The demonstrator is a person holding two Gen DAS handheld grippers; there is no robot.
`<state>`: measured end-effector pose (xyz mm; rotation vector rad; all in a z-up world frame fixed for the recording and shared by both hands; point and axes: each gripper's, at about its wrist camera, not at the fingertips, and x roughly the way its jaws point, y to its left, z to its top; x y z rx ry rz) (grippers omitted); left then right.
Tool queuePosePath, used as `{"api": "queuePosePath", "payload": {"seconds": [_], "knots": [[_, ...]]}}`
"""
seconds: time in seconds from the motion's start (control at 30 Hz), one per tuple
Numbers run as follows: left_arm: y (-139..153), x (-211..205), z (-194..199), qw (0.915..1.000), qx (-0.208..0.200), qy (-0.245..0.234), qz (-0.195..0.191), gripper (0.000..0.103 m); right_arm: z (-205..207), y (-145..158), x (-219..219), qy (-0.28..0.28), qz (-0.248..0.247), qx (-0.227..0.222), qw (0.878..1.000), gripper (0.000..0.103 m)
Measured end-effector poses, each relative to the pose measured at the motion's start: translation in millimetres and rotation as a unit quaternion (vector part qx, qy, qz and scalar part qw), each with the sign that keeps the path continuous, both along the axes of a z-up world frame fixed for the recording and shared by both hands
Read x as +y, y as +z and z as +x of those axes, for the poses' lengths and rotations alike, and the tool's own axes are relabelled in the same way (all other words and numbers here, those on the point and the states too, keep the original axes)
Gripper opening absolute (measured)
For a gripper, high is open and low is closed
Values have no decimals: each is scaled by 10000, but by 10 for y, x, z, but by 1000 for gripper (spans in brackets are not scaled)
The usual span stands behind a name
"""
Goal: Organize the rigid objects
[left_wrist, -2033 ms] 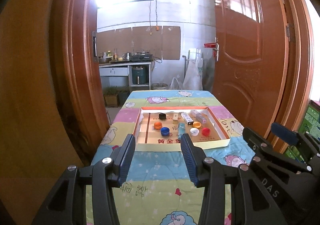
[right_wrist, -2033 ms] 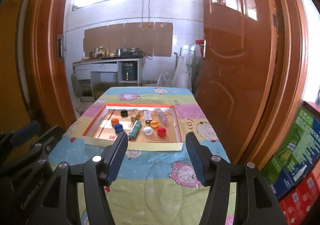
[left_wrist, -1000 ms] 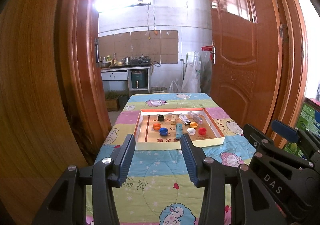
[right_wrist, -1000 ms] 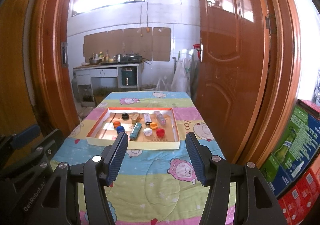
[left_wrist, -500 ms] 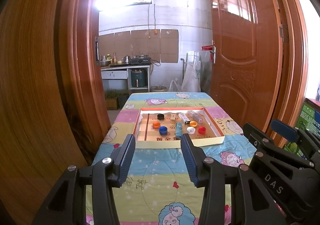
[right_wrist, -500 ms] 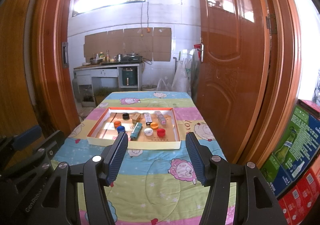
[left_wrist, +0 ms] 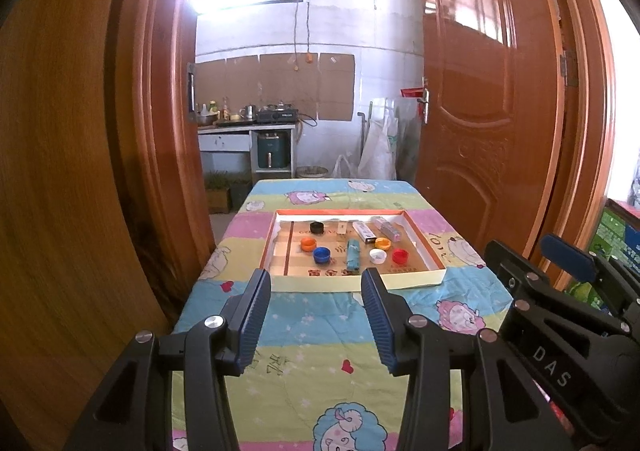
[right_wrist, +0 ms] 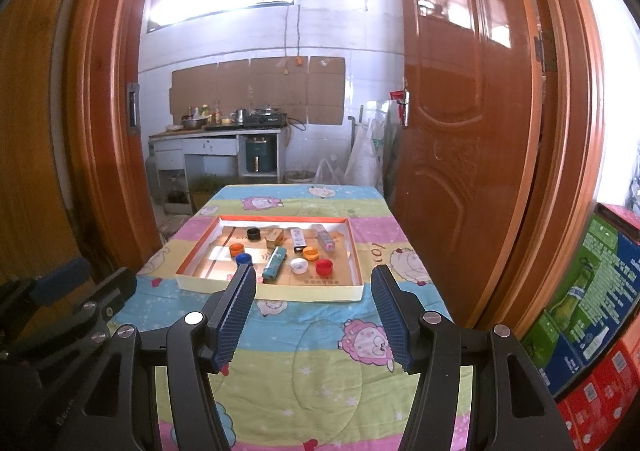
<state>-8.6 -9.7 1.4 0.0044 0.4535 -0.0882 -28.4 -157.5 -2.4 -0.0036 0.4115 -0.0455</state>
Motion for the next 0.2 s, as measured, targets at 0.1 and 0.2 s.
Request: {"api": "queuePosePath", "payload": {"seconds": [0.1,0.2], "knots": [[-8,-24,-19,10000,9,-9,34,47,5,-8,-4,19,12,15,10000,62],[-4,-43,-46,10000,-37,-9,55,47,9,-13,-3,31,4,23,10000,62]]}}
